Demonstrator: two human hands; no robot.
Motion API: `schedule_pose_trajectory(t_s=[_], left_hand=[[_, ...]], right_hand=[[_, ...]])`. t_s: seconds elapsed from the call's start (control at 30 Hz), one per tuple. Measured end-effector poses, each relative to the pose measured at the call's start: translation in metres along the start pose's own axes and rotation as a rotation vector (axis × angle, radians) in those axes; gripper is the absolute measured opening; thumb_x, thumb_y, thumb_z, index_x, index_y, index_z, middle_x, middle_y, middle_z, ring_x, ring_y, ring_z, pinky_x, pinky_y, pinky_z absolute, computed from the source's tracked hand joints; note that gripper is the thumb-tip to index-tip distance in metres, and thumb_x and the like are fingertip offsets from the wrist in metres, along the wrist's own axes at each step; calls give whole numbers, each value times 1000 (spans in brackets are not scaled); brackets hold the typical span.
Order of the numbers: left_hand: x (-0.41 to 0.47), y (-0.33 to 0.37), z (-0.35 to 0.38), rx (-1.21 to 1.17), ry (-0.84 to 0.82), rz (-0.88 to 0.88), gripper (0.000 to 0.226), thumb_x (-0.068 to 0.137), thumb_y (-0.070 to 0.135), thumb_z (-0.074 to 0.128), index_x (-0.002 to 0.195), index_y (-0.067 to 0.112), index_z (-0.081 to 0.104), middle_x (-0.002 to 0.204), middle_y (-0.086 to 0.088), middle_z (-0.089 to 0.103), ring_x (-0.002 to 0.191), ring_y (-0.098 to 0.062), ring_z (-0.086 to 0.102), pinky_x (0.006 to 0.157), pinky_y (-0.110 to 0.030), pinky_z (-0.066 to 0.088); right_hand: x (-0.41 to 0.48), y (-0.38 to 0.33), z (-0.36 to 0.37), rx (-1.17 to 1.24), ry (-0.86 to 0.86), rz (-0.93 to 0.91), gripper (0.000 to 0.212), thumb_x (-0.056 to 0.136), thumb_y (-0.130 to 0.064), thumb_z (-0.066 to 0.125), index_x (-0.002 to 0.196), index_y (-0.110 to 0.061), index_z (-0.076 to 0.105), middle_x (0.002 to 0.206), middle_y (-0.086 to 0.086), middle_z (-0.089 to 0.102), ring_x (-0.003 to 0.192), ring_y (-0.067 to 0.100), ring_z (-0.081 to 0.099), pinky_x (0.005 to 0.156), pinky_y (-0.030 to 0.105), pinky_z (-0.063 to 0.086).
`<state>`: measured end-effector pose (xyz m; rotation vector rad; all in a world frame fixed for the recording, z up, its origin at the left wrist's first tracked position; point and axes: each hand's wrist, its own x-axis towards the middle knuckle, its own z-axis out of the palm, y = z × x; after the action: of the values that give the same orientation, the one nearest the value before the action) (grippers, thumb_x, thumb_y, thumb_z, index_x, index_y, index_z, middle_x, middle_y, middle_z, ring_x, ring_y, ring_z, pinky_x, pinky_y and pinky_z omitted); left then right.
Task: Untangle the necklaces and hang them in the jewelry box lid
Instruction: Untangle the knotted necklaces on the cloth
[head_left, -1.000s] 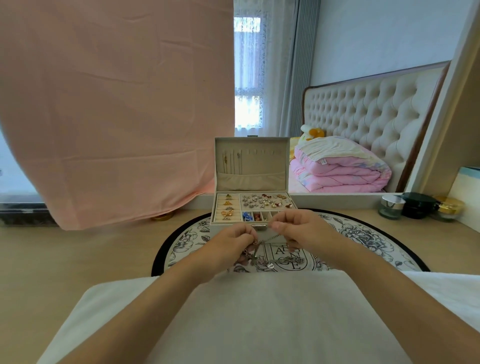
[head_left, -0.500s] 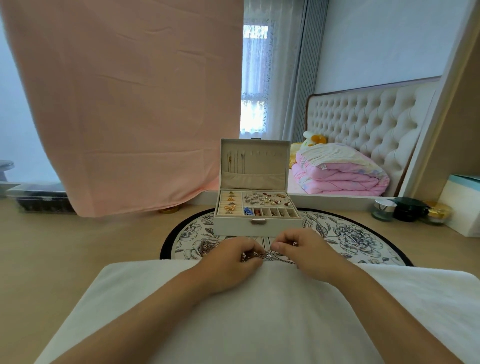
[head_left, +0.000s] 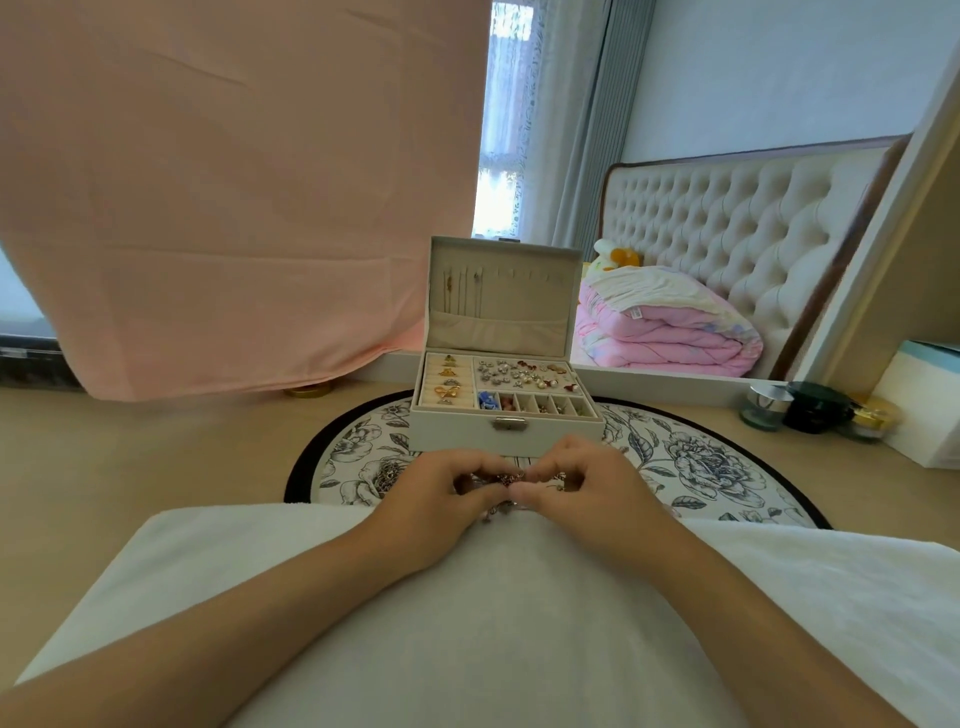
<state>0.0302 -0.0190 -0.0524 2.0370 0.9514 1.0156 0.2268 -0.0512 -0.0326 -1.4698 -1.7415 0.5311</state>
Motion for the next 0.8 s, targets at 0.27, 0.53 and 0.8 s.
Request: schedule_pose_trajectory(t_s=[0.27,0.53,0.8], left_hand=[[-3,-6,0,-29,104,-12,28,85,18,77,99,40,68,88,11,66,69,-27,61,64,-31,53],[-11,4,2,205,114,-1,16,82,41,76,93,41,64,81,18,64,64,0,53,61,-25,45],[-14,6,3,204,170,-74,15,81,34,78,78,33,63,90,15,62,79,-4,59,75,-28,50]], right_hand=[[-5,-13,9,424,-41,199,7,87,-18,76,84,-20,82,64,-5,68,61,7,56,66,20,45],[-3,-7,14,75,25,111,17,91,-26,72,75,-27,76,71,-8,68,66,5,58,64,21,45],[-8,-10,17,213,-44,139,21,98,-23,62,83,-19,75,71,3,67,69,9,53,71,33,43]])
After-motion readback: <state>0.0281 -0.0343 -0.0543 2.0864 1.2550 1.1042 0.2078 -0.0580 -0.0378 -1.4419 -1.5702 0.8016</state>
